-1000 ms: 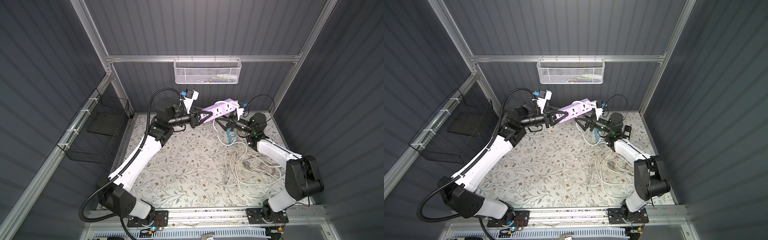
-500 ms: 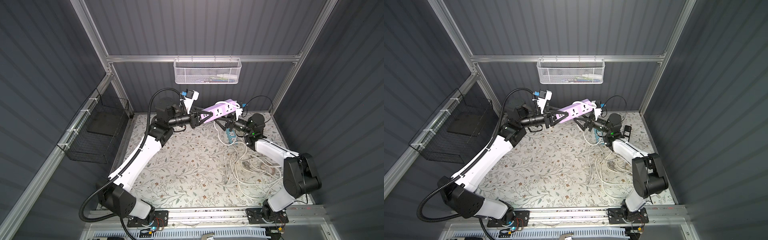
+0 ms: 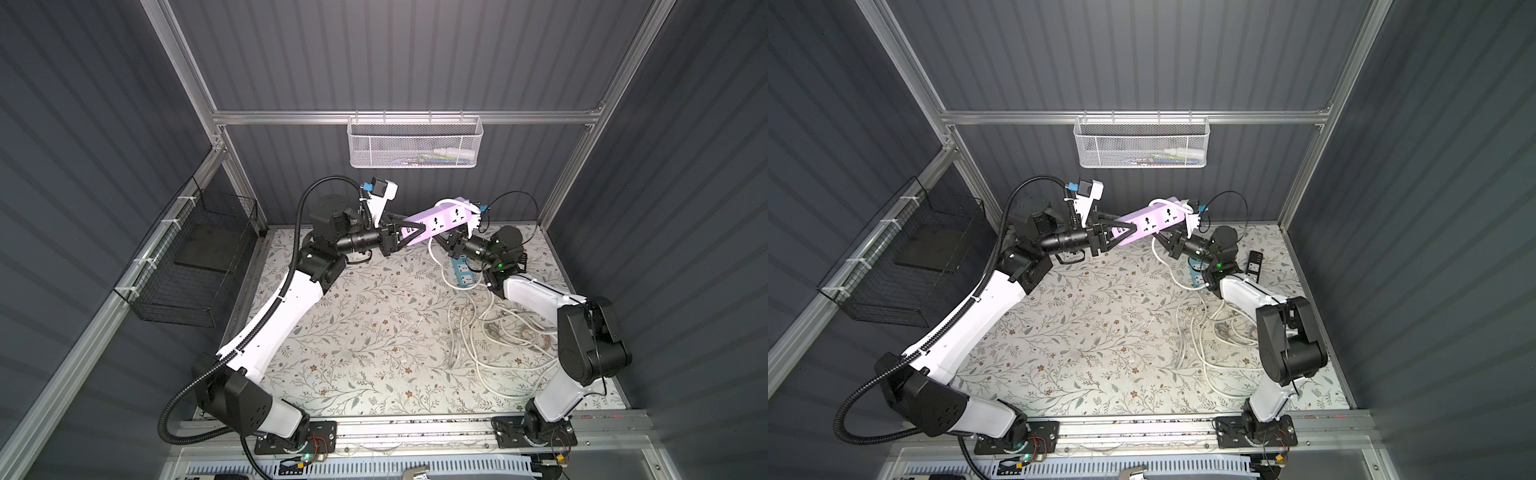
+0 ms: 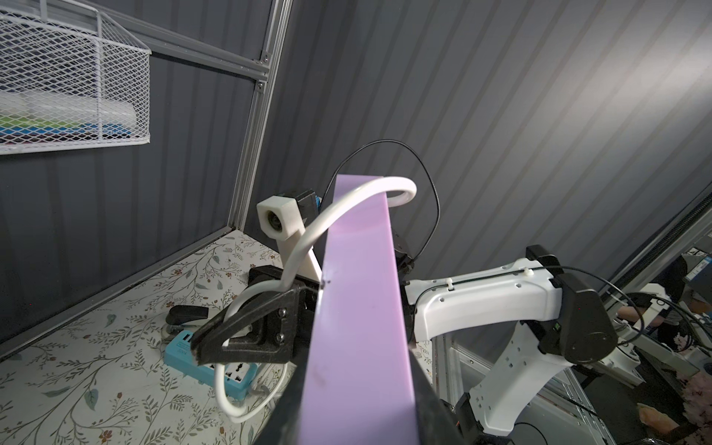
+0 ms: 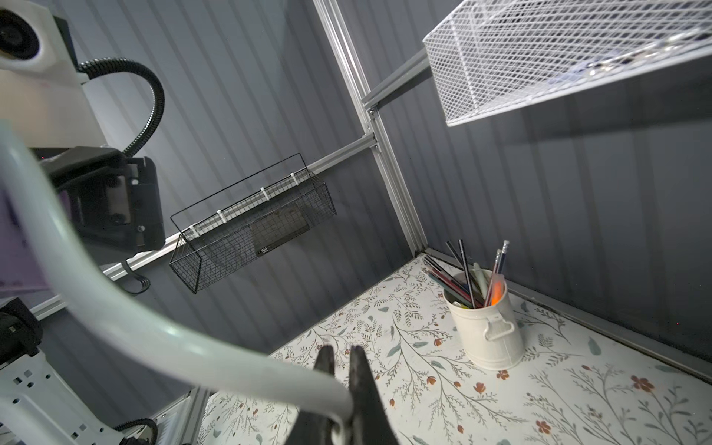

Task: Unwrap the cord wrapped around the power strip
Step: Unwrap the power cord from the power strip.

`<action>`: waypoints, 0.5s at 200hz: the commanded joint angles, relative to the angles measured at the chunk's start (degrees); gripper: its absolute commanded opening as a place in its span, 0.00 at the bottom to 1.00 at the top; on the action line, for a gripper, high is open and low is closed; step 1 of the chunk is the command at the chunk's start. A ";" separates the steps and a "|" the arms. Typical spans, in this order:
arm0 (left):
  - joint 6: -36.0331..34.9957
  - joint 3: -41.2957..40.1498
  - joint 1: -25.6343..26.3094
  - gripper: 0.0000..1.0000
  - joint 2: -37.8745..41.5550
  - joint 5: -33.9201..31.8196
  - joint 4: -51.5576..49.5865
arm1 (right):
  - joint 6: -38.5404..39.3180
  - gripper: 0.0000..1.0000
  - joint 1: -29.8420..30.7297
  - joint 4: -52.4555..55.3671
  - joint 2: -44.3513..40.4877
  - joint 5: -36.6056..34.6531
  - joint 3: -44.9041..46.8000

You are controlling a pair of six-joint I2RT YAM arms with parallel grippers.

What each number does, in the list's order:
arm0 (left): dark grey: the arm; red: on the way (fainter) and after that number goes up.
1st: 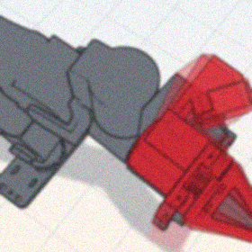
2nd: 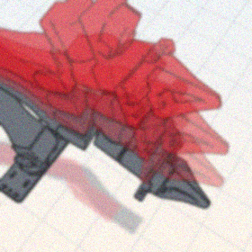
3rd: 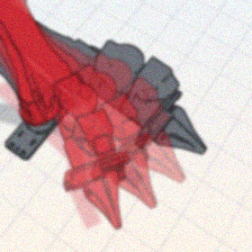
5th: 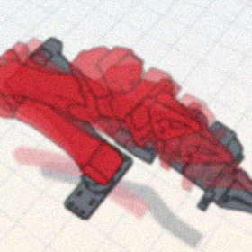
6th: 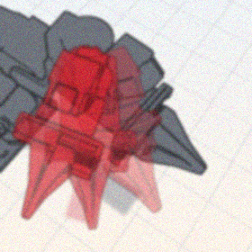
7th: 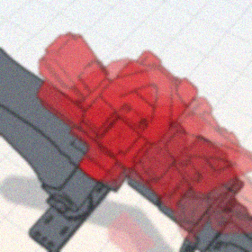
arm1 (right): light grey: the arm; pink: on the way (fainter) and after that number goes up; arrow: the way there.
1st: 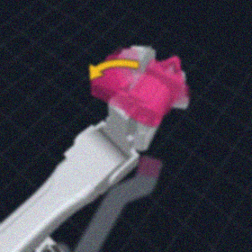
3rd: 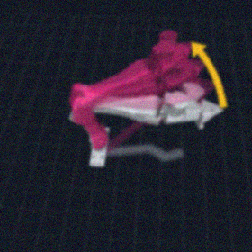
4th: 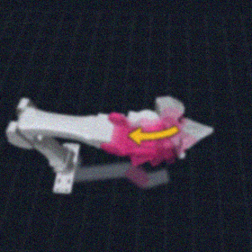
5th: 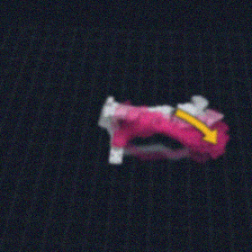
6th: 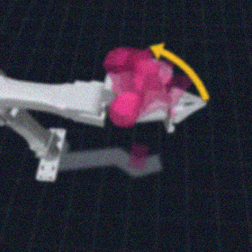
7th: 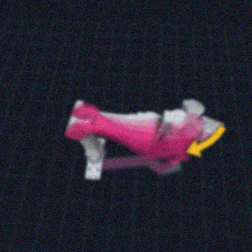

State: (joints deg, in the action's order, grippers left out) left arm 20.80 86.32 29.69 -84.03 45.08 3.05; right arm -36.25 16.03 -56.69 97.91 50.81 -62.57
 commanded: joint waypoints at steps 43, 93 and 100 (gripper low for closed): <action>1.08 2.29 0.99 0.00 -2.42 2.72 2.99 | 1.82 0.00 -5.66 10.54 -4.93 -2.47 -9.69; -0.63 2.97 1.88 0.00 -5.91 0.56 -0.36 | -0.21 0.00 -12.32 13.35 -11.60 -2.01 -11.26; -1.86 3.01 1.83 0.00 -5.61 -0.86 -1.44 | -0.23 0.00 -13.47 13.89 -13.50 -2.48 -9.61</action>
State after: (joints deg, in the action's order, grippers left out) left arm 21.19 87.37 31.83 -89.62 47.42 3.90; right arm -35.66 5.19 -43.79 89.76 48.47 -73.52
